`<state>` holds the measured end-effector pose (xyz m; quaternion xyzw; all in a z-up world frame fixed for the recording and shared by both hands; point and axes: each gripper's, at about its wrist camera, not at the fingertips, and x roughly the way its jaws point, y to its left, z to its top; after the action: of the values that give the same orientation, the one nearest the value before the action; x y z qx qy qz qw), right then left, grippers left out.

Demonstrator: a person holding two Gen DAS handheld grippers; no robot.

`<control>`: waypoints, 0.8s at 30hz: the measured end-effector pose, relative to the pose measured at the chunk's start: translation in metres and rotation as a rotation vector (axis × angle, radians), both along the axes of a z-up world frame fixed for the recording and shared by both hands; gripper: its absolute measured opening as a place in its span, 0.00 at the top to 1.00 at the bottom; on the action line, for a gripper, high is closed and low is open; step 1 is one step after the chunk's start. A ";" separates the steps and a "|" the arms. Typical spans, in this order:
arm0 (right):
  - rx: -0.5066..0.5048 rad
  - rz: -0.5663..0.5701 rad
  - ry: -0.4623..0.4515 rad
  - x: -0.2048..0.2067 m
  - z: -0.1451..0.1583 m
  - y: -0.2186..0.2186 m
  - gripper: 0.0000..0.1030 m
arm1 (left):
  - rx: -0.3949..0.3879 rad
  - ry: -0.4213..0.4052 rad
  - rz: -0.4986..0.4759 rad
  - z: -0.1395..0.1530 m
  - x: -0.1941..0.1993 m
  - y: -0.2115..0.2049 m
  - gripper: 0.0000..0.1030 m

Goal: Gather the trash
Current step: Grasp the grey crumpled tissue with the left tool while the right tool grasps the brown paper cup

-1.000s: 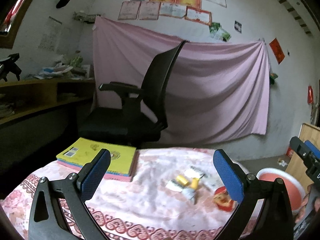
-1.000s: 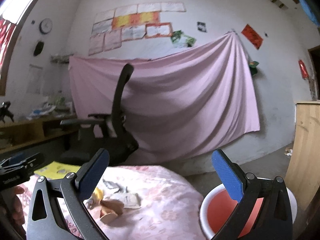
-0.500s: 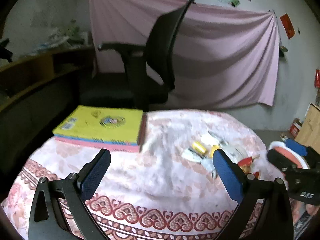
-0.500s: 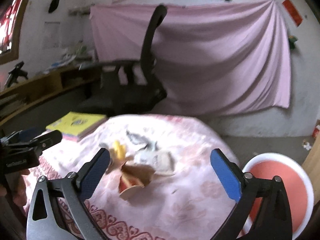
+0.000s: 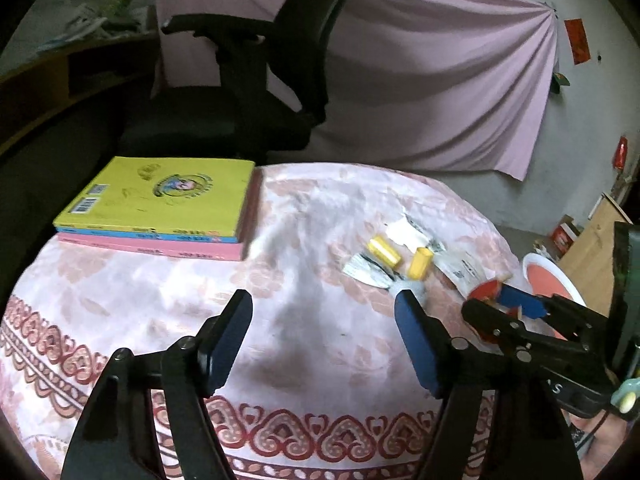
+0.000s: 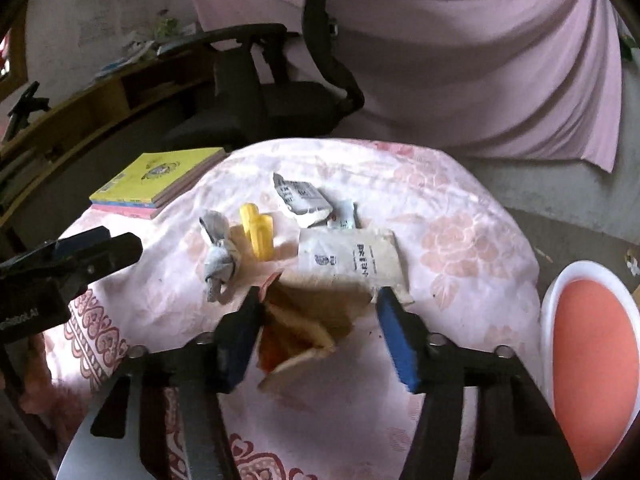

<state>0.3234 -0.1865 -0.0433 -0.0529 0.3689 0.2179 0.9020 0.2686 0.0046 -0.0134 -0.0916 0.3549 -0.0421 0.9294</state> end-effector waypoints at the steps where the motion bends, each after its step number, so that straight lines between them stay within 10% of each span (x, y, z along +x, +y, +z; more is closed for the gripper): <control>1: 0.005 -0.004 0.004 0.002 0.000 -0.001 0.52 | -0.003 0.005 -0.010 -0.001 0.001 -0.001 0.38; 16: 0.096 -0.121 -0.094 -0.007 0.015 -0.027 0.52 | -0.016 0.067 -0.163 -0.014 0.030 -0.040 0.40; 24: 0.122 -0.156 -0.097 -0.006 0.017 -0.033 0.52 | -0.023 0.109 -0.161 -0.021 0.050 -0.046 0.59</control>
<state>0.3169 -0.2198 -0.0268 0.0207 0.3139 0.1663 0.9345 0.3182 -0.0418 -0.0347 -0.0758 0.4106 -0.1155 0.9013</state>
